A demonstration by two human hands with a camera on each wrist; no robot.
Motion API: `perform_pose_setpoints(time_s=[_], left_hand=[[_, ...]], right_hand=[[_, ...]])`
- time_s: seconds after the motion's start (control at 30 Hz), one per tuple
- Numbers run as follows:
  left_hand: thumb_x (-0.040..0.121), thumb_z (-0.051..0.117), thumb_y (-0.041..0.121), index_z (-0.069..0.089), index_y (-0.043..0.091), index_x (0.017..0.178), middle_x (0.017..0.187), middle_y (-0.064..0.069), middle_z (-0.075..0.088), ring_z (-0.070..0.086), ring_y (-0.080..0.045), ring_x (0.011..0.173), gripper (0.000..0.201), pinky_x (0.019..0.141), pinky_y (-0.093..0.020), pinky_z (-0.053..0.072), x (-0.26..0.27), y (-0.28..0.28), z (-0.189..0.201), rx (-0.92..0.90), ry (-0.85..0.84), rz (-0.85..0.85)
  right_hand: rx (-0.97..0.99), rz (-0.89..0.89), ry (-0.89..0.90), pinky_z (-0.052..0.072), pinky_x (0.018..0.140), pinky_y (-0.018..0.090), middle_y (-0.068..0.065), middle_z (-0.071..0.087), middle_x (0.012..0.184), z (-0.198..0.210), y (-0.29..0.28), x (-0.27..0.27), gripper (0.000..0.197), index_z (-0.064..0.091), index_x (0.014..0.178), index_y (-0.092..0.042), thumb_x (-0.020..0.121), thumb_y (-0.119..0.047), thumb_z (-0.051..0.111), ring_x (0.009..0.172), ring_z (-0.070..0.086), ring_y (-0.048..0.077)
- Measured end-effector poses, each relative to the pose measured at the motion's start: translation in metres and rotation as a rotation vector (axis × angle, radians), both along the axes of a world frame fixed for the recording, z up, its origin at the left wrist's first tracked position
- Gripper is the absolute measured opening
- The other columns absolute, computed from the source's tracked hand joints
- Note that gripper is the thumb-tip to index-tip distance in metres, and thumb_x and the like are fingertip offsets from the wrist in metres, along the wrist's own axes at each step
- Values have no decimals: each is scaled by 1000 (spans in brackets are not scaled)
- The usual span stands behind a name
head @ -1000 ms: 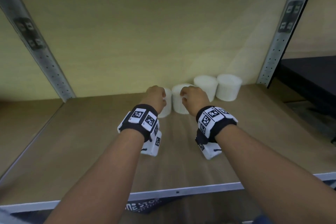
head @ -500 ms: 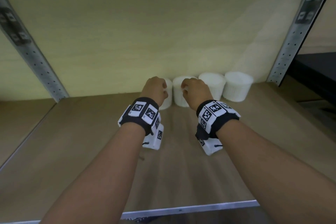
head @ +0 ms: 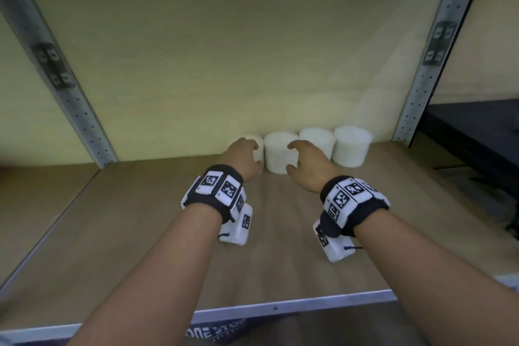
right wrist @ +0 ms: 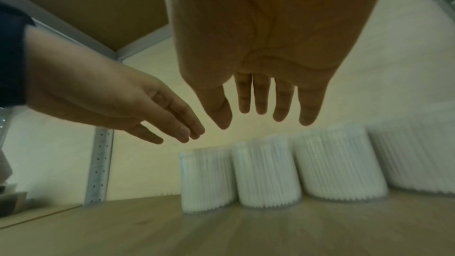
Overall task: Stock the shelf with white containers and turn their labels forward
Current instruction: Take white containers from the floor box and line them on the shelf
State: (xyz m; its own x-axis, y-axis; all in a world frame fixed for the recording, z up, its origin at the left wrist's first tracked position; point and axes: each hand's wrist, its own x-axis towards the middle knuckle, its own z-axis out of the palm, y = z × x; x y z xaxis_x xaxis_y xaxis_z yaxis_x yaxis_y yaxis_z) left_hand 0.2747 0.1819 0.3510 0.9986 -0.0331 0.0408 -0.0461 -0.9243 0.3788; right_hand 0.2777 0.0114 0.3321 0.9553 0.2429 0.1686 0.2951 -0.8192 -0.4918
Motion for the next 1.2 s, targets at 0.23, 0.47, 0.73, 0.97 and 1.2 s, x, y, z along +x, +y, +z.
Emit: perform_pose_setpoints(time_s=[0.23,0.47,0.73,0.97,1.2], left_hand=[[89,58,23,49,10,135,136,-10,50,50,-24,124,48,98,-27,41,-82,-18,18,-77,-17,-52],[87,61,28,51,14,132,136,-8,52,51,-22,123,48,102,-31,42,-167,-40,10,-74,-13,-116],[87,62,32,52,19,128,132,-2,53,54,-20,118,44,97,-31,44,-240,-73,-29,-117,84,-228],[84,65,30,58,14,119,121,-6,59,58,-21,110,39,93,-28,46,-268,-107,-98,-127,207,-318],[86,63,27,56,8,122,126,-11,57,57,-28,113,42,93,-33,46,-274,-139,-196,-79,477,-318]], right_hand=[[-47,-17,25,39,104,31,9,50,137,25,-28,-86,46,48,134,-11,89,-19,56,127,47,24],[-70,-82,68,45,102,35,6,55,133,23,-54,-169,40,53,129,-16,89,-23,56,122,52,23],[-110,-141,192,47,92,32,3,61,116,-16,-85,-243,30,59,116,-18,87,-26,58,107,59,21],[-204,-105,455,48,89,28,5,67,109,-90,-108,-278,14,66,96,-20,84,-22,59,106,63,23],[-302,-167,670,46,95,29,10,58,129,-193,-133,-293,36,57,124,-13,89,-23,57,118,56,25]])
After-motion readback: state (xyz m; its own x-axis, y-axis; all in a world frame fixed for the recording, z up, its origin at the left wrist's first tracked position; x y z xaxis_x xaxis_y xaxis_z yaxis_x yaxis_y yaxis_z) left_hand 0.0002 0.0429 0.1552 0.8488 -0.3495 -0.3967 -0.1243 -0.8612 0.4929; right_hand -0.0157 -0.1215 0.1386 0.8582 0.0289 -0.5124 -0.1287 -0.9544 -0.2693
